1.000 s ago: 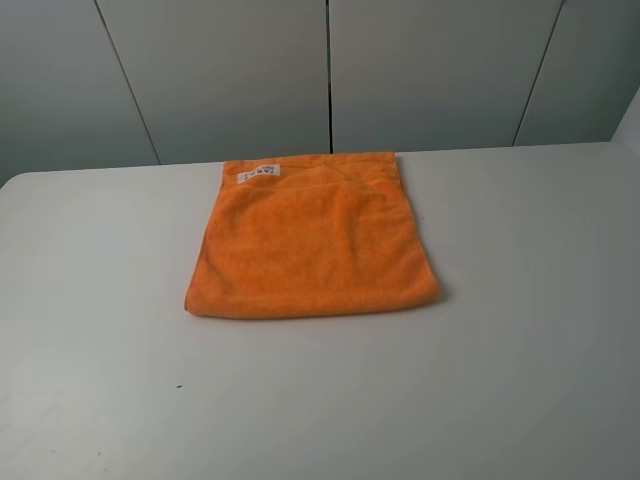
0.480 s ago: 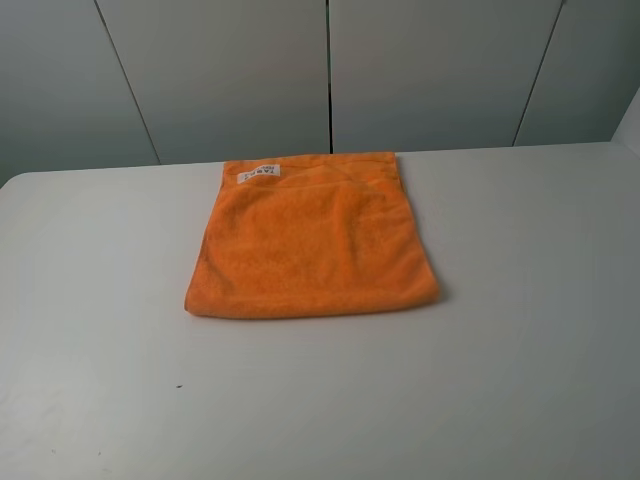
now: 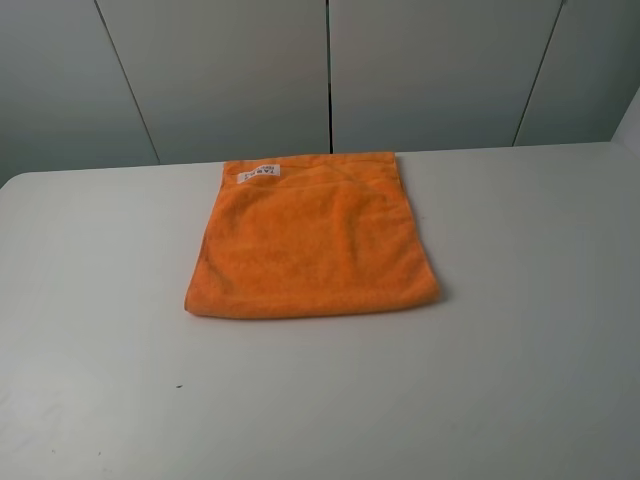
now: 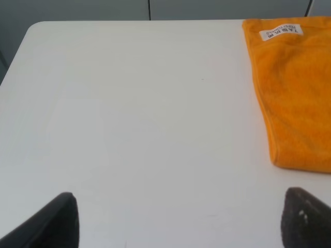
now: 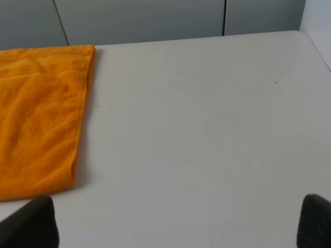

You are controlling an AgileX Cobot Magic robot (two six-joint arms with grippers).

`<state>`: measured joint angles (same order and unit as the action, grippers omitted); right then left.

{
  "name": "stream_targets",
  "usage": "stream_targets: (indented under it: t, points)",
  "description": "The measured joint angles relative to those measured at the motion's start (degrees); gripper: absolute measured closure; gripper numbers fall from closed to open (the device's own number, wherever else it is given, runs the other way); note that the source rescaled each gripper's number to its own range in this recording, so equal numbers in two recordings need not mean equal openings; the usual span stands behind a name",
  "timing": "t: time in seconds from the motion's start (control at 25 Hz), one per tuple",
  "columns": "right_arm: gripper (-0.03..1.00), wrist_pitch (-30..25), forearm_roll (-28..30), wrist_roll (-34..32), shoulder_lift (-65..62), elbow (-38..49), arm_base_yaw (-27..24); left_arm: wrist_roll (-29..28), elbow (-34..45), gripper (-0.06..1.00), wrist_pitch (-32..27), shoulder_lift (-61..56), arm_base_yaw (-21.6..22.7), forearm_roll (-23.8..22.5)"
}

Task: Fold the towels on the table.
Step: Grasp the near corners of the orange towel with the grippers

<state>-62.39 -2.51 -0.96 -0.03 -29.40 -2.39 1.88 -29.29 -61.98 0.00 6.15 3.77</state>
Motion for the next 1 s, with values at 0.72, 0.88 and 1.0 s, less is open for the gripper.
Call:
stream_targets:
  t: [0.72,0.88,1.0]
  points:
    - [-0.03,1.27,-7.09,-0.22,0.0,0.0,0.0,2.89,-3.56,-0.06,8.5,8.59,-0.91,0.58]
    - [-0.03,1.49,-7.21,-0.23,0.41,0.0,0.0,10.25,-4.1,-0.06,14.98,18.34,-1.01,6.33]
    - [-0.03,1.64,-10.65,6.81,4.42,0.0,1.13,20.76,-4.1,-0.06,17.73,27.89,-1.01,14.73]
